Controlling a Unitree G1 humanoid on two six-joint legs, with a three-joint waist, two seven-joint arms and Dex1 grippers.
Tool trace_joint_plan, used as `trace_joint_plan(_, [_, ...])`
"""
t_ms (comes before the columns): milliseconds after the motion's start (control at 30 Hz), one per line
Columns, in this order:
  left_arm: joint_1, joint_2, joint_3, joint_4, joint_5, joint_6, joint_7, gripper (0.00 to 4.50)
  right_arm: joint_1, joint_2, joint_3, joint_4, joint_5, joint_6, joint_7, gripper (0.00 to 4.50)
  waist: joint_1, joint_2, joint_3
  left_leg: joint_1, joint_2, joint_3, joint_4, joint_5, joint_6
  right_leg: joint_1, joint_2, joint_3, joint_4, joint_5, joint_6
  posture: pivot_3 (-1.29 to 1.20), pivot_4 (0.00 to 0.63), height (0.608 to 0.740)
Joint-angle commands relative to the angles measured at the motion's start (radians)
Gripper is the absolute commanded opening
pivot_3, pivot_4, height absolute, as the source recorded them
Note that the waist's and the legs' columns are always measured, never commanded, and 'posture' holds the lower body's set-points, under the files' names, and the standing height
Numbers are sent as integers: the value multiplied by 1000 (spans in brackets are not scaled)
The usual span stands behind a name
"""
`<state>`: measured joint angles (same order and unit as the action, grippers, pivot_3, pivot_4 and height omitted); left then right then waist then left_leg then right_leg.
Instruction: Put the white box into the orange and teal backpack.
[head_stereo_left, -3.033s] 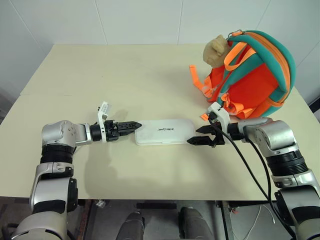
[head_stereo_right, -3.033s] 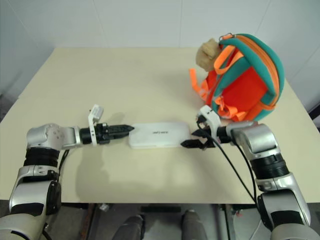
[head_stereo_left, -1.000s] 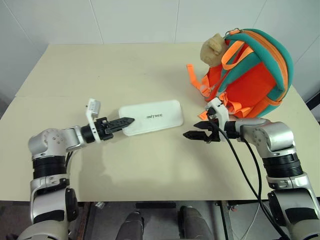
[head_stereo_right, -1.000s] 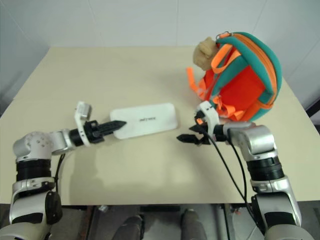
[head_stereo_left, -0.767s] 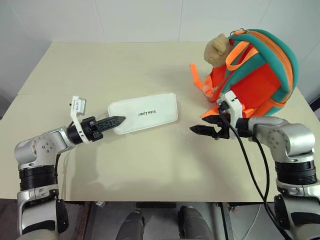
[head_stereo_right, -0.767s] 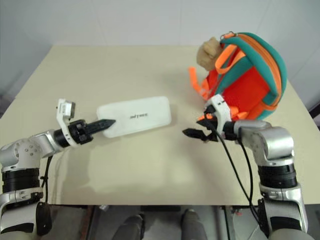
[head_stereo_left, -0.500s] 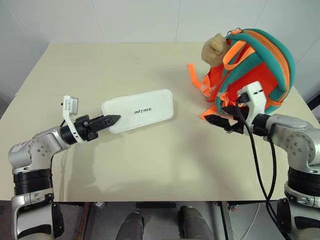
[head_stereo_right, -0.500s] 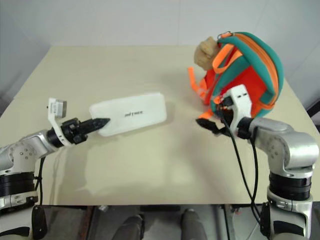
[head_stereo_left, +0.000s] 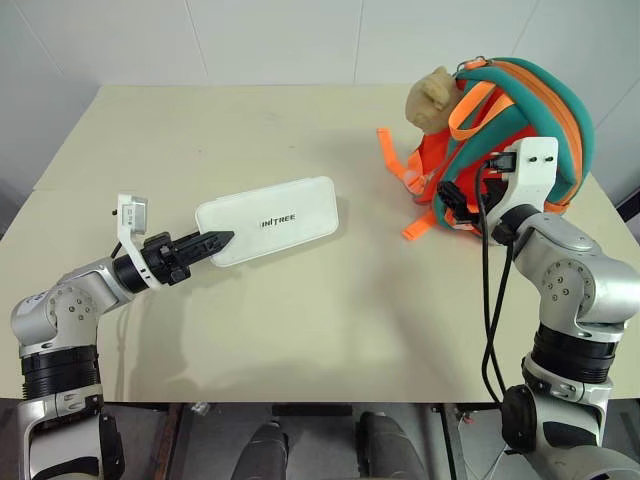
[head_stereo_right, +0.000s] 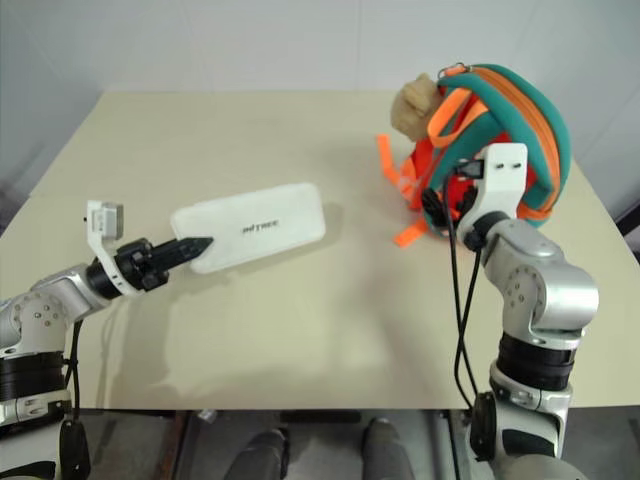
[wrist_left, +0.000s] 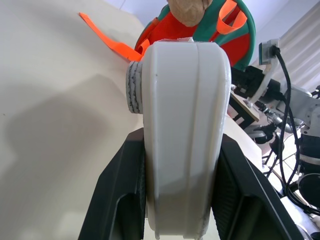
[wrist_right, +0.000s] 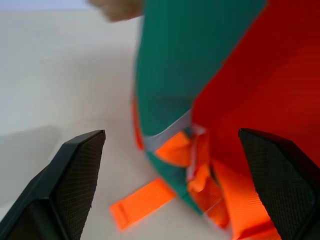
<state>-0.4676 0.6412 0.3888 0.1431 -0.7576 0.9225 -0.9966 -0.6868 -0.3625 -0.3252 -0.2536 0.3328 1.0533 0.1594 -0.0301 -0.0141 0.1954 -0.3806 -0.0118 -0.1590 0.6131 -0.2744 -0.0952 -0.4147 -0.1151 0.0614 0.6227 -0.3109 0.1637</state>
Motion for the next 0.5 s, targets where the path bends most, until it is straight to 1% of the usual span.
trace_joint_plan(33, [18,4,40,-49,-47,-17,4,1328,-48,11,-8,27,5,-80,-8,4500,-6,0,0,0,0,0,0,0,0,0,0,0,0,0,0,0,150,740])
trace_joint_plan(167, [29,-5,40,-50,-54,-23,17,1328,-76,29,4,115,-11,-150,-24,4500,-11,0,0,0,0,0,0,0,0,0,0,0,0,0,0,0,150,740])
trace_joint_plan(300, [39,-9,37,-62,-71,-20,25,1328,-131,73,-2,160,28,-168,-35,4500,-16,0,0,0,0,0,0,0,0,0,0,0,1,0,0,0,150,740])
trace_joint_plan(400, [39,-6,36,-58,-75,-23,29,1328,-146,92,23,195,19,-194,-31,4500,-23,0,0,0,0,0,0,0,0,-1,0,0,2,0,0,0,150,740])
trace_joint_plan(500, [42,-4,31,-56,-77,-27,28,1328,-163,113,46,269,-2,-271,-31,4500,-26,0,0,0,0,0,0,0,0,-1,0,0,3,0,0,0,150,740])
